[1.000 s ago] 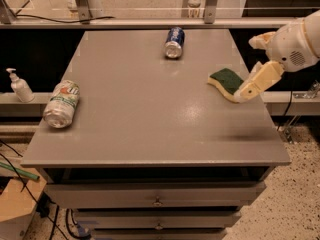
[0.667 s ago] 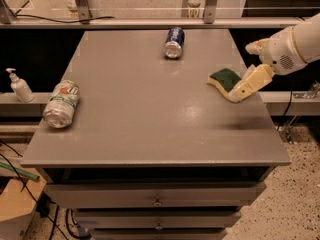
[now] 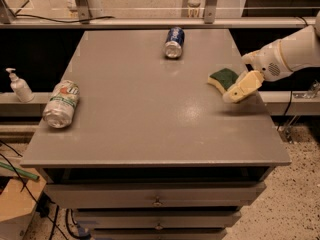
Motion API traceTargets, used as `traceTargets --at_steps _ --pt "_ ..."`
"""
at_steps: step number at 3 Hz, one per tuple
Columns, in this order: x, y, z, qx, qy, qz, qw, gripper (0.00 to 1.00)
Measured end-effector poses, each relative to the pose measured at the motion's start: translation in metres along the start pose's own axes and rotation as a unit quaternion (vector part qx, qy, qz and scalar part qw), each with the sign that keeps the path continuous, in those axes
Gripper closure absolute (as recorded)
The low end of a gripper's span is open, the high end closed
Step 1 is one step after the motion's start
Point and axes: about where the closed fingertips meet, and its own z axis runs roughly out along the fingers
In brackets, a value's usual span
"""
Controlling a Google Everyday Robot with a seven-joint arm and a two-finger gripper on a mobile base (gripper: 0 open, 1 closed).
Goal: Move sponge near 7up can
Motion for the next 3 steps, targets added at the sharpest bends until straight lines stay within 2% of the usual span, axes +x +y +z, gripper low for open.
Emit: traceTargets --at_steps 1,2,3 --pt "0.007 -0.001 0.022 -0.018 0.003 0.009 0.9998 0.18" --pt "0.008 0.002 0.03 -0.027 0.006 0.007 0.9996 0.41" --pt "-0.006 0.007 0.023 -0.021 0.006 -0.014 0.9997 0.64"
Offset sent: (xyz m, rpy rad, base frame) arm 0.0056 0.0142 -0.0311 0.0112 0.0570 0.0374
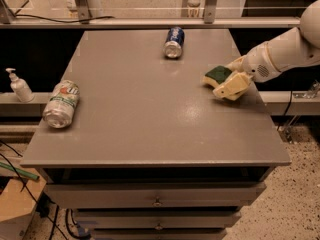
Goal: Move sponge near 7up can
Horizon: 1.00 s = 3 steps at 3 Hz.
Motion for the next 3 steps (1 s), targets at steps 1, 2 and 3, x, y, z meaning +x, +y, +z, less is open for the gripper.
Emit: traceTargets --at_steps 1,2,3 --pt "-0.044 0.016 -0.014 0.004 -0.012 -0.059 0.9982 0.87" --pt "-0.103 0.046 -0.027 -0.007 -0.034 -0.133 0.9906 1.0" --pt "-0.108 0.049 -0.029 -0.007 -0.035 -0.14 0.9895 1.0"
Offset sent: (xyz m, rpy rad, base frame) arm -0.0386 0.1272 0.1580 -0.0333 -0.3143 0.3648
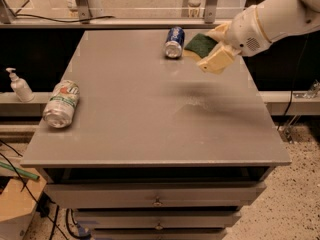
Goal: Move sponge near 7up can
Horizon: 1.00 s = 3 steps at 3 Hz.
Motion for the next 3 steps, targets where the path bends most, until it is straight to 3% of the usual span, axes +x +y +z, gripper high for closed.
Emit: traceTargets --at_steps 1,2,3 --pt "-0.009 0.007 0.012 -0.015 -0.007 -0.009 0.9998 1.0" --pt "-0.046 0.033 0.041 -0.059 -0.033 -0.05 0.9965 1.0" --pt "-0.085 0.074 0.086 -0.136 -0.06 -0.103 0.9835 1.0"
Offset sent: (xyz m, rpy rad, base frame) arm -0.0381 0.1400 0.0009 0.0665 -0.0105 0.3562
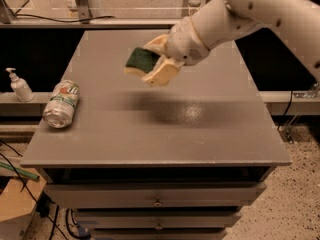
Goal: Move sponge near 7up can
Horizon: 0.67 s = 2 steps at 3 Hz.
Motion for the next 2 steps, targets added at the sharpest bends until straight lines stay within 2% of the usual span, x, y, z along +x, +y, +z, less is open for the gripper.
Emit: traceTargets --at_steps 1,2 --pt "-0.03 0.021 0.05 -0.068 -0.025 -0.041 0.9965 1.0" --pt "-0.046 0.04 0.09 -0.128 -0.043 -0.056 0.9892 0.82"
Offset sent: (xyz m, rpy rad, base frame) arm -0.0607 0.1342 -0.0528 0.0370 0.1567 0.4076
